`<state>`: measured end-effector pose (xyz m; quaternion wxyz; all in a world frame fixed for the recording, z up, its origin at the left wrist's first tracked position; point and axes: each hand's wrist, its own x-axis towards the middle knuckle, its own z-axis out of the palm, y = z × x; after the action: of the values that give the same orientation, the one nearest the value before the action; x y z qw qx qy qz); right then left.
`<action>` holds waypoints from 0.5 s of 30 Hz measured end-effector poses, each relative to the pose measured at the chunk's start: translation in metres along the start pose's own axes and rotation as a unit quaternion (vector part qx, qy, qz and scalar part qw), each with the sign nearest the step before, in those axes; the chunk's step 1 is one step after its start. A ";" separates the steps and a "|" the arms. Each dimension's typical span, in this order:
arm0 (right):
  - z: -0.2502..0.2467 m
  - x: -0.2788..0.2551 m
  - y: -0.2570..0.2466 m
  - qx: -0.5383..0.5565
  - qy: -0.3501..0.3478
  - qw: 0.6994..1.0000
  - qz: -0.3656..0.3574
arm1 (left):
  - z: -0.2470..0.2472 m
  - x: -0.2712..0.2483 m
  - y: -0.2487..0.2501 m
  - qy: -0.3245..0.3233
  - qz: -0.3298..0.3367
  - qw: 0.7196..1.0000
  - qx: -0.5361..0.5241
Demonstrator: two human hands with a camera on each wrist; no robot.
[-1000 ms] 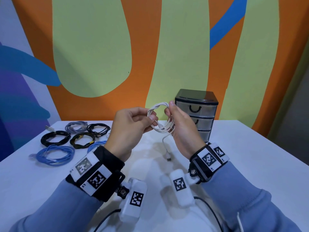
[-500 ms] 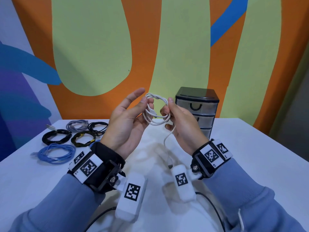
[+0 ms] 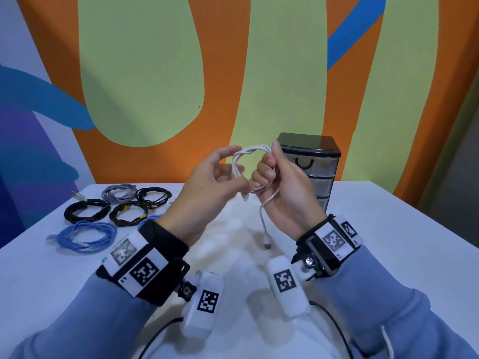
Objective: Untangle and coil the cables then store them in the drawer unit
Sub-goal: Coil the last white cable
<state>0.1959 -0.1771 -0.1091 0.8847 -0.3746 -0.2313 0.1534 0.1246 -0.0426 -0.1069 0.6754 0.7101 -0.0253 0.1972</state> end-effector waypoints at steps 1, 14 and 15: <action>-0.001 0.001 0.000 0.010 0.005 1.000 -0.004 | 0.001 0.000 -0.004 -0.052 -0.032 0.998 -0.009; -0.013 0.002 -0.025 0.121 0.032 0.992 0.019 | -0.026 0.005 0.001 -0.008 -0.065 0.997 0.051; -0.013 0.002 -0.024 0.119 0.030 0.992 0.021 | -0.027 0.006 0.000 0.001 -0.056 0.995 0.080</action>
<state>0.2065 -0.1998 -0.0989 0.9259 -0.2762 -0.1774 0.1871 0.1236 -0.0152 -0.1042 0.6269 0.7616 0.0315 0.1610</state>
